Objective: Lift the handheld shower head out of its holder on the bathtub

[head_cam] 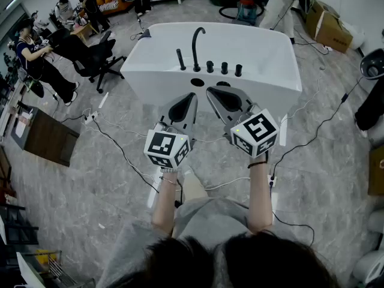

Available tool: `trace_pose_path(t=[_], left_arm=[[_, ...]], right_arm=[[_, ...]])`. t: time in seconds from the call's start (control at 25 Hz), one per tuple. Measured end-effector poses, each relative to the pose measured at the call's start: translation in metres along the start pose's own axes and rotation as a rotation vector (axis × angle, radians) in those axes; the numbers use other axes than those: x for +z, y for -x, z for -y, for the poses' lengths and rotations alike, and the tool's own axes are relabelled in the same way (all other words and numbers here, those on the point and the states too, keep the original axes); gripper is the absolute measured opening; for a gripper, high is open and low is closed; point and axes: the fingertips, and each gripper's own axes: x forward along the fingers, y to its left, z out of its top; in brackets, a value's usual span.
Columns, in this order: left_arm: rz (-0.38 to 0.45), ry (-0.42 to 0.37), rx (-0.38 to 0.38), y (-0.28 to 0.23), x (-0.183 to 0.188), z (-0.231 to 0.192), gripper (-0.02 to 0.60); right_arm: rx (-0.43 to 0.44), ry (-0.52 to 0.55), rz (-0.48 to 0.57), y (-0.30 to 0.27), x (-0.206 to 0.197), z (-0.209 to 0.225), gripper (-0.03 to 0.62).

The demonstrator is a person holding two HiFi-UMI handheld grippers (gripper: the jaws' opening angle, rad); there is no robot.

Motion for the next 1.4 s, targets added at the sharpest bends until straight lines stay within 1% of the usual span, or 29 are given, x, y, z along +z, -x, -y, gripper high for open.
trace_pose_path(t=[0.24, 0.44, 0.6, 0.8, 0.92, 1.04, 1.16, 1.24, 1.4], left_arm=[[-0.014, 0.001, 0.003, -0.012, -0.003, -0.001, 0.006], [-0.033, -0.005, 0.007, -0.023, -0.008, 0.004, 0.006], [-0.047, 0.011, 0.018, -0.031, -0.013, -0.003, 0.006], [-0.071, 0.020, 0.038, -0.041, -0.028, -0.019, 0.006], [-0.081, 0.024, 0.049, -0.051, -0.036, -0.040, 0.006], [-0.079, 0.032, 0.054, -0.063, -0.039, -0.071, 0.006], [-0.077, 0.054, 0.041, -0.072, -0.048, -0.104, 0.006], [-0.084, 0.062, 0.033, -0.079, -0.055, -0.124, 0.006], [-0.094, 0.073, 0.021, -0.094, -0.060, -0.172, 0.006]], right_arm=[[0.002, -0.011, 0.001, -0.003, -0.002, 0.012, 0.000], [0.014, -0.050, 0.028, 0.001, -0.004, 0.023, 0.000], [0.012, -0.082, 0.021, -0.007, -0.008, 0.033, 0.000], [0.018, -0.108, 0.015, -0.026, -0.022, 0.047, 0.000], [0.028, -0.115, 0.016, -0.047, -0.029, 0.054, 0.001], [0.038, -0.110, 0.007, -0.081, -0.034, 0.059, 0.001], [0.046, -0.129, 0.003, -0.117, -0.043, 0.065, 0.002], [0.033, -0.137, 0.000, -0.138, -0.050, 0.073, 0.002], [-0.028, -0.136, -0.003, -0.178, -0.054, 0.093, 0.002]])
